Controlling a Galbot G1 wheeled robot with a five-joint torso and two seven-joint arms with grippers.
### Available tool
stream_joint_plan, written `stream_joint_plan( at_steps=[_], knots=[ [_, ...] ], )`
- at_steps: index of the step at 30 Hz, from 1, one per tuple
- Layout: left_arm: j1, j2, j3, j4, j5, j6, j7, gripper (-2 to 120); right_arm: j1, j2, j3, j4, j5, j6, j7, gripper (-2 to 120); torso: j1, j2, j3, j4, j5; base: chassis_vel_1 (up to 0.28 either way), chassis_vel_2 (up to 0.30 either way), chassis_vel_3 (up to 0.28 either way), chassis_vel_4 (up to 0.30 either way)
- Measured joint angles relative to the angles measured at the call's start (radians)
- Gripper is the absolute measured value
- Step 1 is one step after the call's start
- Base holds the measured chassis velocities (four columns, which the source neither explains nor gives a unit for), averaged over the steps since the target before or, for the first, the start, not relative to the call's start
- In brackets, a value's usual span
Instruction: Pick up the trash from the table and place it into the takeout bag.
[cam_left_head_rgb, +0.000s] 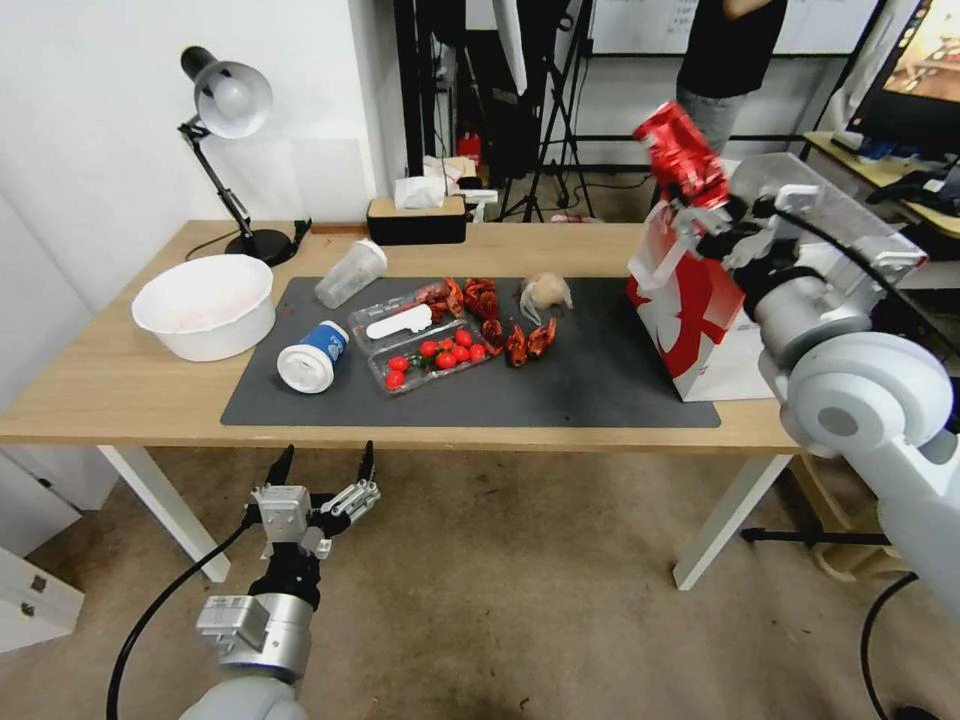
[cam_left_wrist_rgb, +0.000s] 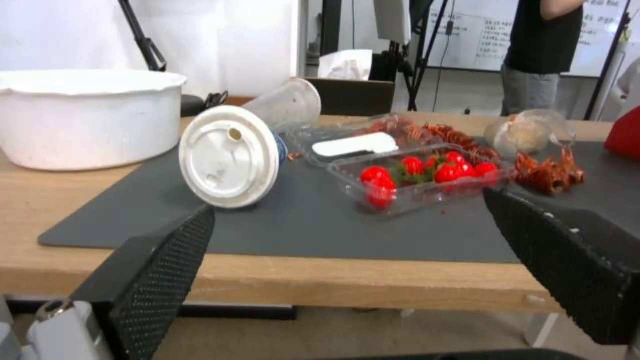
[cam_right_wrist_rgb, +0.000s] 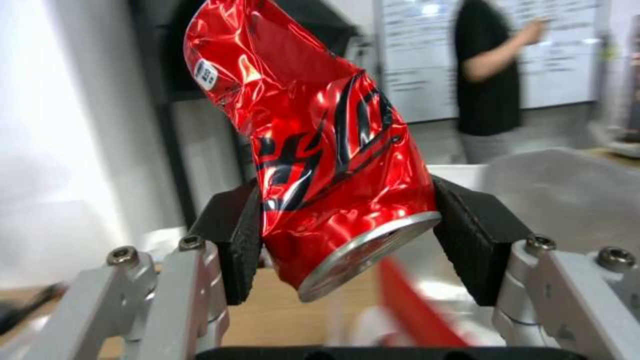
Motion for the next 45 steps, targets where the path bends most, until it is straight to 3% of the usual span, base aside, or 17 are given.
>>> stream_joint_plan(
  at_steps=[11, 20, 24, 26, 29, 33, 45],
  knots=[
    [0.0, -0.001, 0.011, -0.006, 0.001, 0.0, 0.0, 100, 0.035, -0.002, 0.04, -0.064, 0.02, -0.025, 0.139, 55, 0.0, 0.0, 0.0, -0.0001, 0.0001, 0.0, 0.0, 0.0, 0.0],
    [0.003, -0.002, 0.007, -0.013, 0.001, 0.001, 0.003, 100, 0.043, -0.014, 0.044, -0.135, -0.046, -0.037, 0.093, 55, 0.0, 0.0, 0.0, -0.0001, 0.0002, 0.0, 0.0, 0.0, 0.0],
    [0.011, -0.005, 0.007, -0.014, 0.01, 0.0, 0.003, 100, 0.042, -0.007, 0.047, -0.163, -0.069, -0.016, 0.052, 69, 0.0, 0.0, 0.0, -0.0001, 0.0001, 0.0, 0.0, 0.0, 0.0],
    [0.012, -0.006, 0.008, -0.014, 0.011, 0.0, 0.003, 100, 0.042, -0.006, 0.047, -0.165, -0.069, -0.016, 0.05, 71, 0.0, 0.0, 0.0, -0.0001, 0.0002, 0.0, 0.0, 0.0, 0.0],
    [0.015, -0.009, 0.009, -0.02, 0.018, -0.002, 0.003, 100, 0.041, -0.004, 0.047, -0.168, -0.068, -0.013, 0.04, 88, 0.0, 0.0, 0.0, -0.0002, 0.0001, 0.0, 0.0, 0.0, 0.0],
    [0.019, -0.008, 0.008, -0.02, 0.024, -0.004, 0.004, 100, 0.038, -0.003, 0.045, -0.162, -0.064, -0.013, 0.027, 99, 0.0, 0.0, 0.0, -0.0001, 0.0, 0.0, 0.0, 0.0, 0.0],
    [0.014, -0.008, 0.007, -0.015, 0.023, -0.005, 0.003, 100, 0.004, -0.001, 0.05, -0.101, -0.048, 0.039, -0.067, 100, 0.0, 0.0, 0.0, 0.0, -0.0001, 0.0, 0.0, 0.0, 0.0]
  ],
)
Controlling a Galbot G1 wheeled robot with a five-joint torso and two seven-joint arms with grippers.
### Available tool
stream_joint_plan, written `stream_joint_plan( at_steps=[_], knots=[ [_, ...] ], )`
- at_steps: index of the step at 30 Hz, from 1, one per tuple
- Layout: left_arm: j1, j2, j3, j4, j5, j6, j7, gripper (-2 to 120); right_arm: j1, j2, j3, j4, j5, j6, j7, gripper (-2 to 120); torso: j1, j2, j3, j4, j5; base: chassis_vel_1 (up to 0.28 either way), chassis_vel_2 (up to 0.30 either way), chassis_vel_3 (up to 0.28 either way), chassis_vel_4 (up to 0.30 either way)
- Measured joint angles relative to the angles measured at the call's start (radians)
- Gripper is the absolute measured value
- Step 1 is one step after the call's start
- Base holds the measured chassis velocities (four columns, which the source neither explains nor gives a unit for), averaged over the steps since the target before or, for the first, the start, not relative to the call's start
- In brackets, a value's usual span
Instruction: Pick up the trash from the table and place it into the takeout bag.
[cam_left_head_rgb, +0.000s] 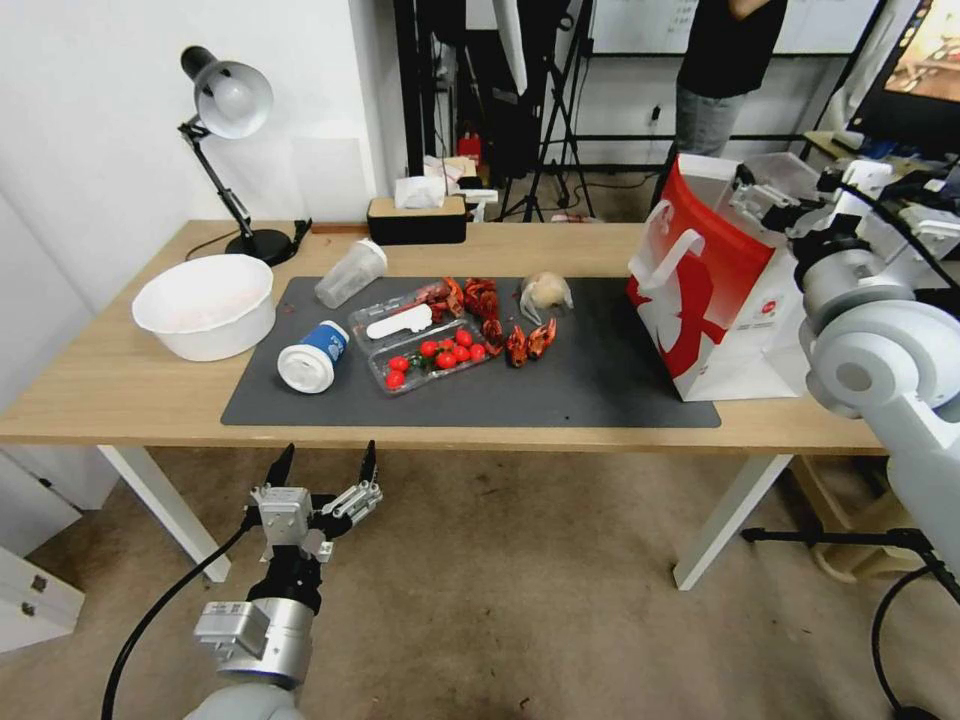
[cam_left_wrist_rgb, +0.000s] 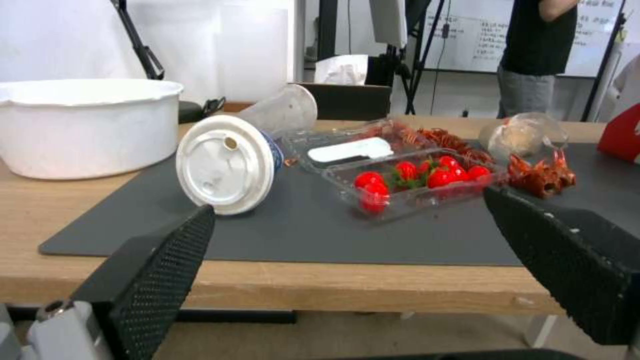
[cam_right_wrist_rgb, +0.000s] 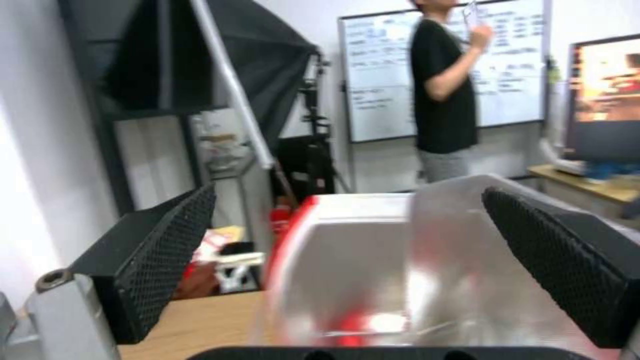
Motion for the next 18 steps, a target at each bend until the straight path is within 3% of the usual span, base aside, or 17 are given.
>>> stream_joint_plan(
  at_steps=[7, 13, 18],
  knots=[
    [-0.002, 0.002, -0.002, 0.005, -0.001, -0.004, 0.0, 100, -0.08, 0.008, 0.025, 0.071, -0.005, 0.048, -0.079, 100, 0.0, 0.0, 0.0, 0.0, 0.0, 0.0, 0.0, 0.0, 0.0],
    [-0.012, 0.006, -0.004, 0.018, -0.009, -0.009, 0.003, 100, -0.307, 0.026, 0.11, 0.169, -0.054, 0.122, -0.192, 100, 0.0, 0.0, 0.0, -0.0003, 0.0001, 0.0, 0.0, 0.0, 0.0],
    [-0.017, 0.006, -0.004, 0.023, -0.011, -0.009, 0.004, 100, -0.411, 0.04, 0.141, 0.209, -0.095, 0.159, -0.234, 100, 0.0, 0.0, 0.0, -0.0003, 0.0, 0.0, 0.0, 0.0, 0.0]
  ],
)
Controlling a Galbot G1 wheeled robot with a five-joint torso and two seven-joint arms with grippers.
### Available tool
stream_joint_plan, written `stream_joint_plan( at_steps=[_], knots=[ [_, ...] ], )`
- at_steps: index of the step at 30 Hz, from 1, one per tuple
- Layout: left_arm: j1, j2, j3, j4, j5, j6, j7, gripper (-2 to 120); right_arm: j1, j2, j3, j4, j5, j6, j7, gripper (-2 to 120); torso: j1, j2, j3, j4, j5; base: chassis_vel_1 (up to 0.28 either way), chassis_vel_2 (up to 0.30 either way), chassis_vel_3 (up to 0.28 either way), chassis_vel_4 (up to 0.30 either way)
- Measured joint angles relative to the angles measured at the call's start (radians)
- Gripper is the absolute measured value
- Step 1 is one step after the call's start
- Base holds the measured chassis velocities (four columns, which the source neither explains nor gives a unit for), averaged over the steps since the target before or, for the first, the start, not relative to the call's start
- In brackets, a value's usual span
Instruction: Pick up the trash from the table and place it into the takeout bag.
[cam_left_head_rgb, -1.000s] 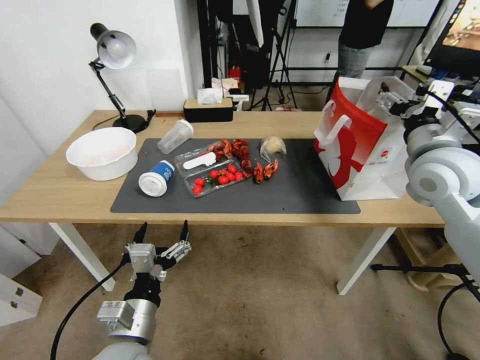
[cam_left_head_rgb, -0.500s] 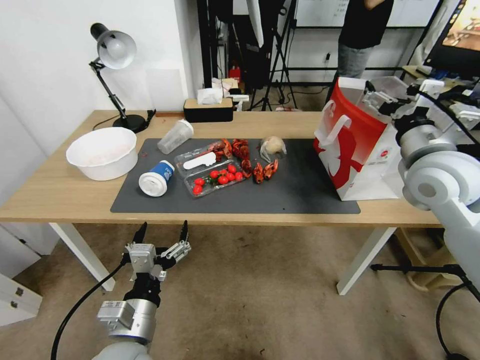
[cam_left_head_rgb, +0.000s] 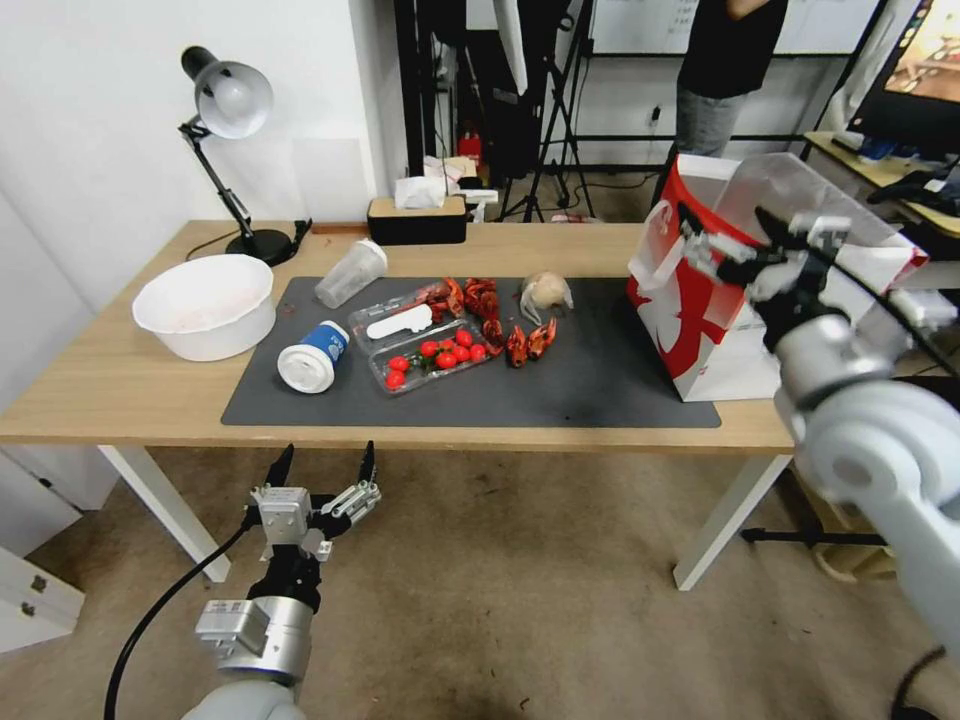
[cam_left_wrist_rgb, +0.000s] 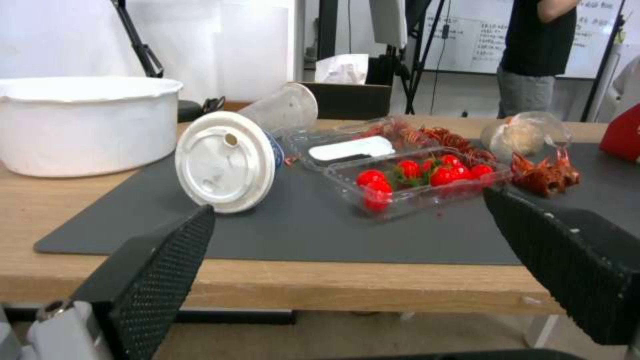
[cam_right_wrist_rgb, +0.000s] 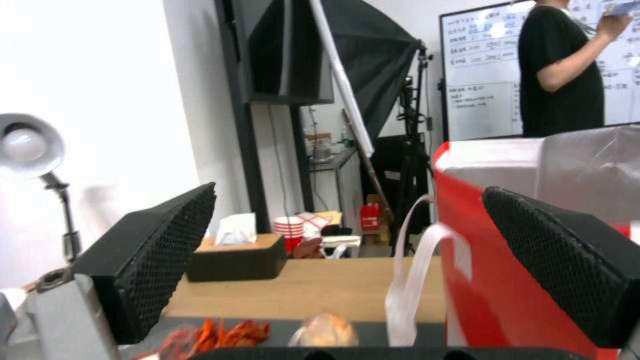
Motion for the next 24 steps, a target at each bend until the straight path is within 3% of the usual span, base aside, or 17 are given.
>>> stream_joint_plan(
  at_steps=[7, 13, 24],
  knots=[
    [-0.003, 0.002, 0.0, 0.014, -0.005, -0.005, 0.001, 100, -0.165, 0.064, 0.014, 0.042, -0.093, 0.023, -0.029, 100, 0.0, 0.0, 0.0, 0.0003, -0.0002, 0.0, 0.0, 0.0, 0.0],
    [-0.006, 0.006, -0.002, 0.023, -0.009, -0.005, 0.003, 100, -0.347, 0.173, -0.022, 0.013, -0.253, 0.128, -0.088, 100, 0.0, 0.0, 0.0, 0.0002, -0.0001, 0.0, 0.0, 0.0, 0.0],
    [-0.004, 0.007, -0.004, 0.024, -0.021, -0.01, 0.015, 100, -0.491, 0.299, -0.079, -0.058, -0.387, 0.245, -0.15, 100, 0.0, 0.0, 0.0, 0.0002, 0.0, 0.0, 0.0, 0.0, 0.0]
  ],
)
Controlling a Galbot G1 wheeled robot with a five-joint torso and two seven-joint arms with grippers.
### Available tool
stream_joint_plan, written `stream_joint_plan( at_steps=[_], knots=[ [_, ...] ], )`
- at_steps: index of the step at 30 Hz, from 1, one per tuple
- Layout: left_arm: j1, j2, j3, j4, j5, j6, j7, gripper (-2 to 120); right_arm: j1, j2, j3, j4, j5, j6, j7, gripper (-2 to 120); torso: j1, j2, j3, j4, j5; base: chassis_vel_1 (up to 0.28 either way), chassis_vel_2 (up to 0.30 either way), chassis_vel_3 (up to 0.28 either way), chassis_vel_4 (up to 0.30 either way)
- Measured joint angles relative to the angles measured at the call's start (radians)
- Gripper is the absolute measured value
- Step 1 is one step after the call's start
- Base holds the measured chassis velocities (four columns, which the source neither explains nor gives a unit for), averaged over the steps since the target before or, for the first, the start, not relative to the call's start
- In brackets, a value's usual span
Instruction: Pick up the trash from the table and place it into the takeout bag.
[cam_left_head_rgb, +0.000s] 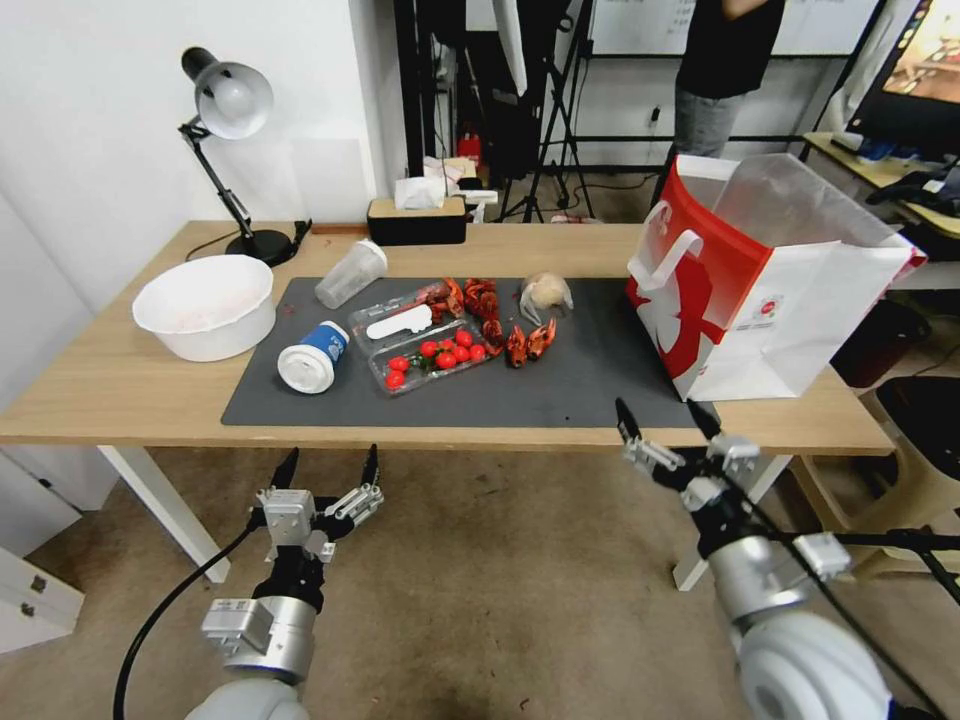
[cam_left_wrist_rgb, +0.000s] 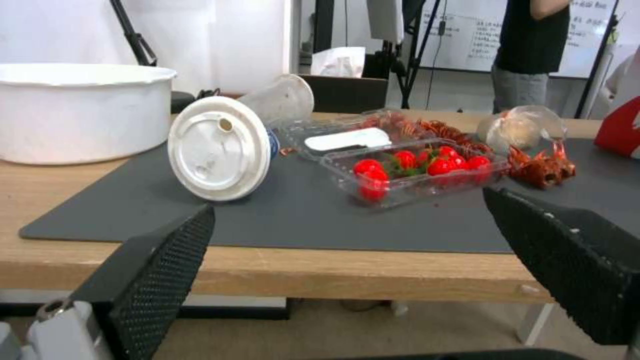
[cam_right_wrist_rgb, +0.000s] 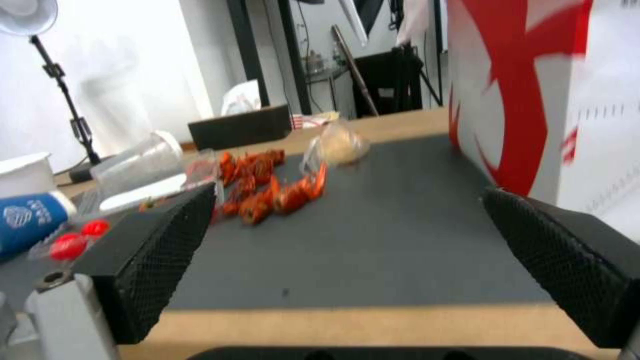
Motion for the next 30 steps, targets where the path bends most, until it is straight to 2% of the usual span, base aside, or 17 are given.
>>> stream_joint_plan(
  at_steps=[16, 30],
  knots=[
    [0.006, -0.001, -0.006, 0.0, -0.005, 0.002, 0.004, 100, -0.048, 0.069, -0.049, -0.105, -0.067, 0.09, -0.033, 100, 0.0, 0.0, 0.0, -0.0001, 0.0001, 0.0, 0.0, 0.0, 0.0],
    [0.013, -0.004, -0.009, 0.002, -0.004, 0.002, 0.005, 100, -0.052, 0.089, -0.038, -0.087, -0.069, 0.092, -0.024, 100, 0.0, 0.0, 0.0, -0.0001, 0.0001, 0.0, 0.0, 0.0, 0.0]
  ],
)
